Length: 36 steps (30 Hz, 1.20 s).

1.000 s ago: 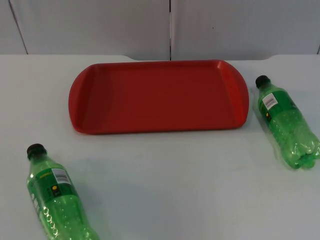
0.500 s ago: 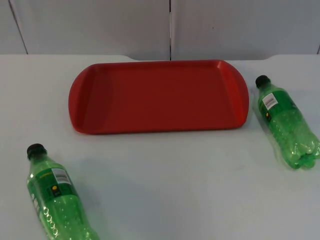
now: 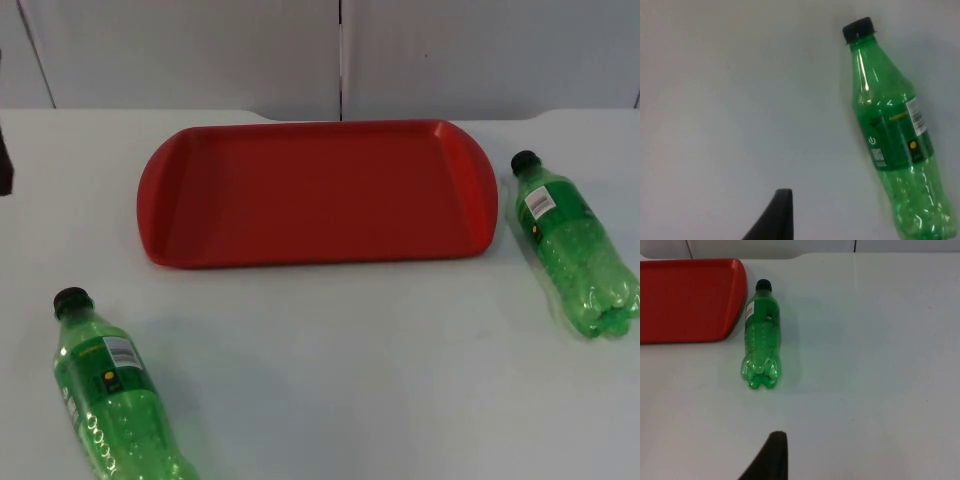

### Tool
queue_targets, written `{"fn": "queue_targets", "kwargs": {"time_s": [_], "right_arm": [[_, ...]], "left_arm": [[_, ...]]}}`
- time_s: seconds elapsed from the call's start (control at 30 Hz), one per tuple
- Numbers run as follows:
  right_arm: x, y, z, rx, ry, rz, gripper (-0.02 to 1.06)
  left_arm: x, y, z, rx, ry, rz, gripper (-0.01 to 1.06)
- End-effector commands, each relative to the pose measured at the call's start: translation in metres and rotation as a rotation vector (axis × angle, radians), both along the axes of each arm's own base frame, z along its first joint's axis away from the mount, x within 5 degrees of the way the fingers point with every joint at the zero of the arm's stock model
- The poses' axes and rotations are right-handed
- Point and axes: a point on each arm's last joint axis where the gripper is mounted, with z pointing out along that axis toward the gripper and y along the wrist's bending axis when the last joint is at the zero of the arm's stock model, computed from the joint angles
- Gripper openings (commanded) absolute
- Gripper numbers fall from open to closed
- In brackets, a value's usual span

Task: Place the bottle upright on the tray.

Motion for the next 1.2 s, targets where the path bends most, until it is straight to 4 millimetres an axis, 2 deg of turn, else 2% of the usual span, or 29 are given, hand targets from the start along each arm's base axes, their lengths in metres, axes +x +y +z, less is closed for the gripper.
{"fn": "queue_targets", "kwargs": {"time_s": [0.0,0.17,0.47,0.57,0.67,0.7,0.83,1.17], "right_arm": [[0.0,0.0,0.0,-0.004,-0.006,-0.002,0.98],[0.0,0.0,0.0,-0.004,-0.006,-0.002,0.98],[0.0,0.0,0.0,-0.004,-0.006,-0.002,0.98],[0.0,0.0,0.0,-0.004,-0.006,-0.002,0.98],[0.0,0.0,0.0,-0.004,-0.006,-0.002,0.98],[0.0,0.0,0.0,-0.004,-0.006,-0.002,0.98],[0.0,0.0,0.0,-0.004,-0.006,-0.002,0.98],[0.0,0.0,0.0,-0.004,-0.006,-0.002,0.98]], "left_arm": [[0.007,-0.006,-0.004,-0.032,-0.013,0.026,1.05],[0.025,-0.015,-0.017,-0.118,-0.049,0.075,1.05],[0.043,-0.017,-0.045,-0.081,0.015,0.122,1.05],[0.047,-0.028,-0.062,-0.023,0.05,0.095,1.05],[0.047,-0.041,-0.084,0.06,0.03,0.106,1.05],[0.047,-0.041,-0.084,0.06,0.03,0.106,1.05],[0.044,-0.048,-0.108,0.019,0.061,0.14,1.05],[0.045,-0.053,-0.135,-0.011,0.125,0.125,1.05]]}}
